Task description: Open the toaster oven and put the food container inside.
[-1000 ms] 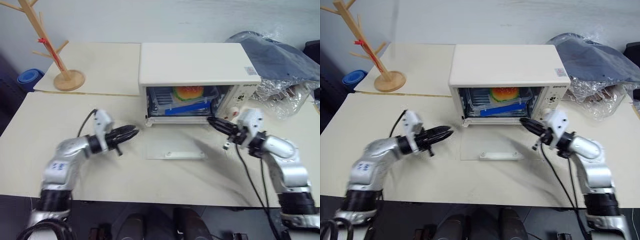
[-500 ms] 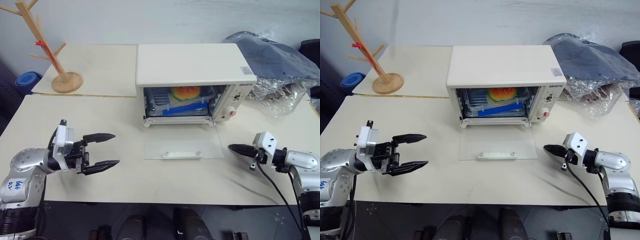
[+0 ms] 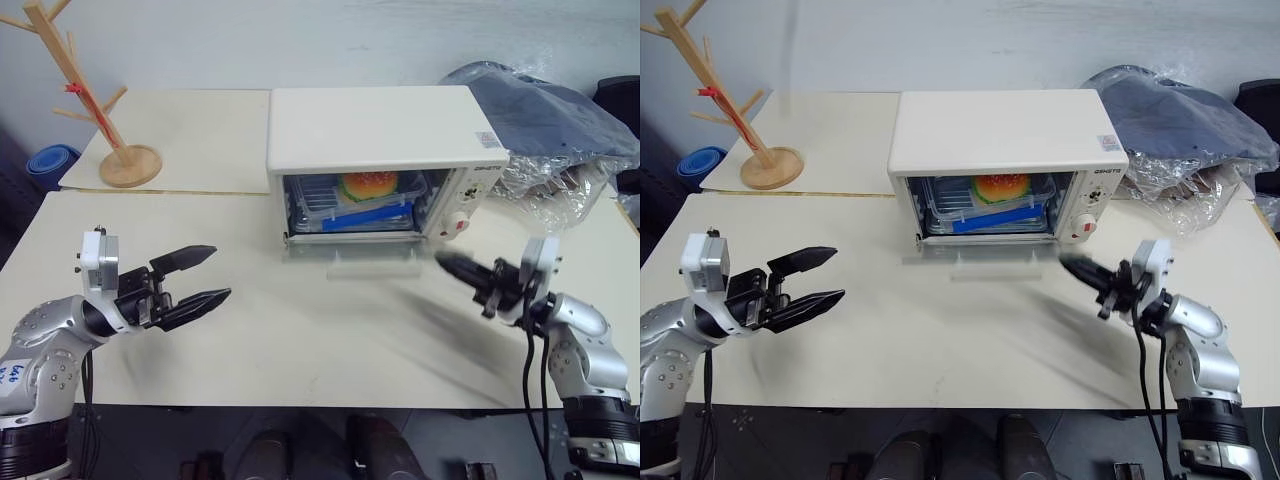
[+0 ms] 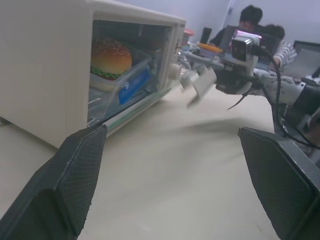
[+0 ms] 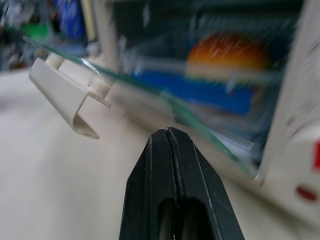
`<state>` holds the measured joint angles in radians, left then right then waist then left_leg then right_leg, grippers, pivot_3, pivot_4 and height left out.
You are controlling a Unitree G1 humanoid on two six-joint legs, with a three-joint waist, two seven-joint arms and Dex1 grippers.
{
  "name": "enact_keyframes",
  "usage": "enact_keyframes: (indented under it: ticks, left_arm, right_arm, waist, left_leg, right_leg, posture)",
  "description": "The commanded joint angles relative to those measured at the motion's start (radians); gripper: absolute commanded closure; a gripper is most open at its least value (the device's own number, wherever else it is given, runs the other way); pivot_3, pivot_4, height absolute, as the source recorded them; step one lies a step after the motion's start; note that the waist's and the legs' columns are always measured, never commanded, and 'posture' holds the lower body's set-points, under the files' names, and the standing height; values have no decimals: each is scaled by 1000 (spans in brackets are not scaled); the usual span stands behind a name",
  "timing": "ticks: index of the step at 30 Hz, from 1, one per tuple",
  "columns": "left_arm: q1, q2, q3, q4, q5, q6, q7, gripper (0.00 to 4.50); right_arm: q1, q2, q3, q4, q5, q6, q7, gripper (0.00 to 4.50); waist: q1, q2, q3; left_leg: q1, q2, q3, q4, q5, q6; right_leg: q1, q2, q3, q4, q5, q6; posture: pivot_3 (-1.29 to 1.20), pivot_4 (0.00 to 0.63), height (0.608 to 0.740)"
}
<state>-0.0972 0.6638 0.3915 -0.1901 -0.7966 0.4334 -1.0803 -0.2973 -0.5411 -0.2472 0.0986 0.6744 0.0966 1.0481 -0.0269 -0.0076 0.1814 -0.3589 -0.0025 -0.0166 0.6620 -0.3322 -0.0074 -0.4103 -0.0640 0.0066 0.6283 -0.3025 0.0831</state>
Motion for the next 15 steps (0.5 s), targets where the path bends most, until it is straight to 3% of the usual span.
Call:
enact_keyframes:
  ticks: [1,7,10,12,15]
  left_arm:
    - [-10,-4,8,-29,8,-34,19,46]
    - [-17,8,-38,18,134,-135,32,46]
    - [23,27,-49,36,213,-207,16,0]
    - [54,38,-50,51,264,-266,14,0]
    - [119,54,-41,85,348,-363,12,0]
  right_arm:
    - [-86,31,-53,-36,76,71,-106,4500]
    - [-130,-11,-18,-17,33,105,-35,4500]
    - [-49,-89,38,-39,-33,52,126,3891]
    - [-8,-110,45,-41,-59,-3,184,3118]
    - [62,-127,47,-33,-112,-116,270,2327]
  waist:
    - [0,0,0]
    - [5,0,0]
    - [12,0,0]
    - [13,0,0]
    - [5,0,0]
  left_leg:
    - [0,0,0,0,0,0]
    - [-1,0,0,-1,0,0]
    - [-3,-1,0,-1,-1,1]
    - [-4,-1,1,-1,-1,2]
    - [-6,-1,1,0,-2,3]
  right_leg:
    - [0,0,0,0,0,0]
    - [-1,0,0,-2,0,0]
    - [-2,-1,0,-2,0,0]
    - [-2,-1,0,-3,0,0]
    - [-3,-1,0,-4,0,0]
  posture:
    - [0,150,740]
    - [0,150,740]
    - [0,150,740]
    - [0,150,740]
    - [0,150,740]
